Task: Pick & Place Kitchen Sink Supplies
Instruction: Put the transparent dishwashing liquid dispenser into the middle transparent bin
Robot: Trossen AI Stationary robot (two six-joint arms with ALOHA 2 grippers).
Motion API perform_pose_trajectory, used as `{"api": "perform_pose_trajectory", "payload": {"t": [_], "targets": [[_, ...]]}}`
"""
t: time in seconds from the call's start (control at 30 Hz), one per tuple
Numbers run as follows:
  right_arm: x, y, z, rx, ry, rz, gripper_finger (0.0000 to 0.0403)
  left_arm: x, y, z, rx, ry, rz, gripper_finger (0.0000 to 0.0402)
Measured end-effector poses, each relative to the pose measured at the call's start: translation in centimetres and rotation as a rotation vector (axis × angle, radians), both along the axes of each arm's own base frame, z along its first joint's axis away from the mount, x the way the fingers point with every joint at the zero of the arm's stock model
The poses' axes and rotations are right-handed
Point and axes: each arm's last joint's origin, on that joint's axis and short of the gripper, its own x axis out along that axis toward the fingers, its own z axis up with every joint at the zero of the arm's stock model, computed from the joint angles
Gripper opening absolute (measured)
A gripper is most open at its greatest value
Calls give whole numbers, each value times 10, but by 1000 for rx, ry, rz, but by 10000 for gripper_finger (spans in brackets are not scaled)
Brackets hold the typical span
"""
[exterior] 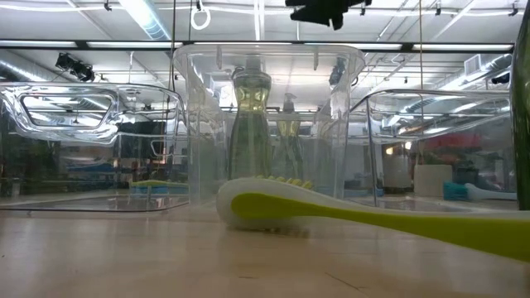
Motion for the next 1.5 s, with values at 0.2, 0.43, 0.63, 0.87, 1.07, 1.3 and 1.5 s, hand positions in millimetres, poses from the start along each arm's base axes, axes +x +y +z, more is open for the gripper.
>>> {"api": "perform_pose_trajectory", "payload": {"t": [0.2,0.43,0.63,0.87,1.07,1.3,1.5], "targets": [[-8,-26,-5,13,49,-94,249,0,0,0,0,0,0,18],[-16,-47,-8,18,77,-172,249,0,0,0,0,0,0,18],[-20,-53,-12,49,115,-202,249,0,0,0,0,0,0,18],[-20,-53,-23,84,208,-202,249,0,0,0,0,0,0,18],[-21,-53,-48,89,226,-207,249,0,0,0,0,0,0,18],[-22,-55,-73,81,184,-207,272,0,0,0,0,0,0,18],[-25,-64,-73,126,85,-255,315,0,0,0,0,0,0,18]]}}
